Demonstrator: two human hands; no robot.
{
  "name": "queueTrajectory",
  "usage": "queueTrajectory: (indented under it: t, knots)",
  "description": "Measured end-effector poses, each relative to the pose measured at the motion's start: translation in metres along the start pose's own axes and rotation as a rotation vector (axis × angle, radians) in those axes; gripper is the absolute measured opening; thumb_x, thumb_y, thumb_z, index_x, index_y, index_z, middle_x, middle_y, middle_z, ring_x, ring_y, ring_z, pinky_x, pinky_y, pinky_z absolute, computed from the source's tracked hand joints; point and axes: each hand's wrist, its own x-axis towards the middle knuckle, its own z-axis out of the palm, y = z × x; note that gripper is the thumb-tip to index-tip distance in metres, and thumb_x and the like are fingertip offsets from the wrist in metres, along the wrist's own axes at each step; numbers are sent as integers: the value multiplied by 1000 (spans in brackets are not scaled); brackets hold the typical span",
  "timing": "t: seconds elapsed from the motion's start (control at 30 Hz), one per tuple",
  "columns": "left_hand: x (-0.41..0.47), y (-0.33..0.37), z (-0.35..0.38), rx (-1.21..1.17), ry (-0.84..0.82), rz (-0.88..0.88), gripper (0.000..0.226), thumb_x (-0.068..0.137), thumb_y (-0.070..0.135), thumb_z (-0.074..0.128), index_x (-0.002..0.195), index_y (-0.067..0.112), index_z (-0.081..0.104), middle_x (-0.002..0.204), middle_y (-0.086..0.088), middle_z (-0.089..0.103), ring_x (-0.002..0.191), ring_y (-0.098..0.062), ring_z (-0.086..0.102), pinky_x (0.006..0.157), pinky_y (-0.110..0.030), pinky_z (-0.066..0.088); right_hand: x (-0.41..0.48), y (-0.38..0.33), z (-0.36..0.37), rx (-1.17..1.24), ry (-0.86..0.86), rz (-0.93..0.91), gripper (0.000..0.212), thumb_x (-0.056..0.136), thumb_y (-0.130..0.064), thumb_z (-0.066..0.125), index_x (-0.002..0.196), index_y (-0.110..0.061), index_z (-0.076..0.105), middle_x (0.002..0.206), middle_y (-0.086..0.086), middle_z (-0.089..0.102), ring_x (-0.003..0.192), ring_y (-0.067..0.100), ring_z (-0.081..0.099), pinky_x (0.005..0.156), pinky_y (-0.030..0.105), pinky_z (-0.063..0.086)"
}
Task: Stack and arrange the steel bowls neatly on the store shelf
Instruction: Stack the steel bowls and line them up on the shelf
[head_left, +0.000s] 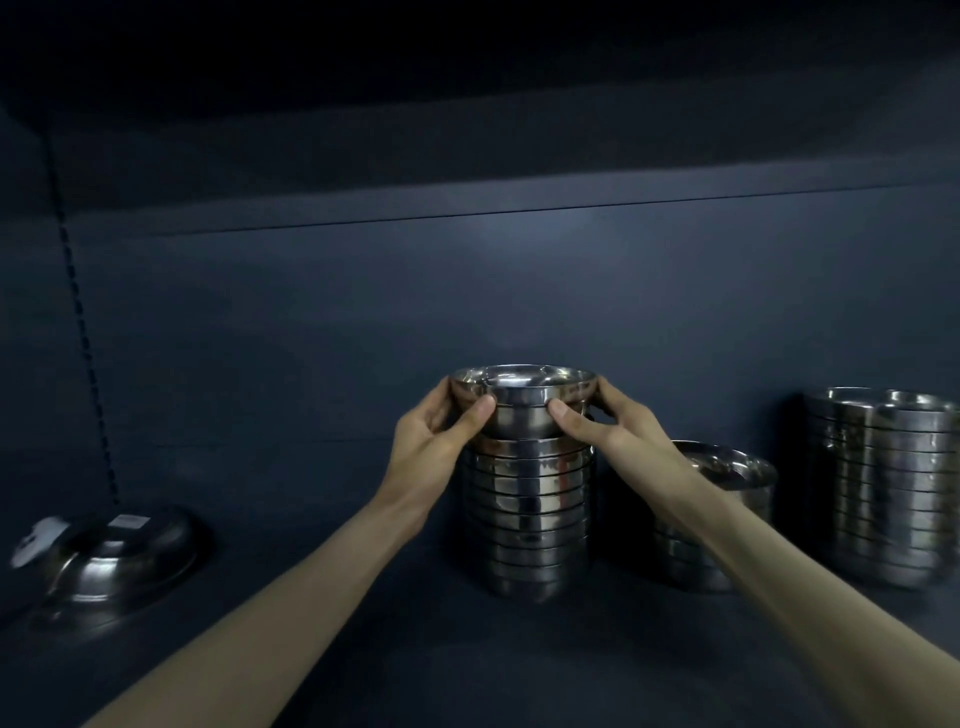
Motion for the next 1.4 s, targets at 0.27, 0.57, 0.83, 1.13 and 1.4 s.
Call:
queueTrajectory:
  t: [0.27,0.57,0.83,1.13,1.4]
  knots:
    - [-3,-10,2,0,10,-39,25,102,17,68,126,9,71,127,1,78,124,-10,70,96,-16,54,4,8,3,57,-12,14,51,88,-57,81,134,-42,65,129,-18,75,123,6,70,116,43,49]
    - [-16,-29,1,34,-12,-57,26,103,17,68,128,11,70,124,4,78,120,-5,71,94,-12,52,-8,32,2,48,-17,50,38,97,-32,77,133,-32,66,116,-24,78,108,-7,72,80,4,52]
    - [-22,-34,4,1,6,-70,31,102,13,68,129,28,69,126,16,77,121,3,69,93,-9,51,-11,37,9,-125,49,42,53,93,-57,73,143,-43,59,126,-22,74,120,-2,67,103,25,50]
    - [-37,-20,9,8,27,-152,29,102,24,69,130,31,69,125,18,77,119,3,69,93,-12,52,-12,29,9,-134,60,214,41,91,-58,76,126,-38,69,119,-16,78,119,10,70,110,38,52]
    - [-54,-6,-7,69,75,-303,29,100,11,68,123,29,71,109,22,79,110,8,69,101,-21,49,-35,34,12,-197,117,293,59,68,-88,62,107,-46,68,132,-10,70,147,25,43,124,53,34]
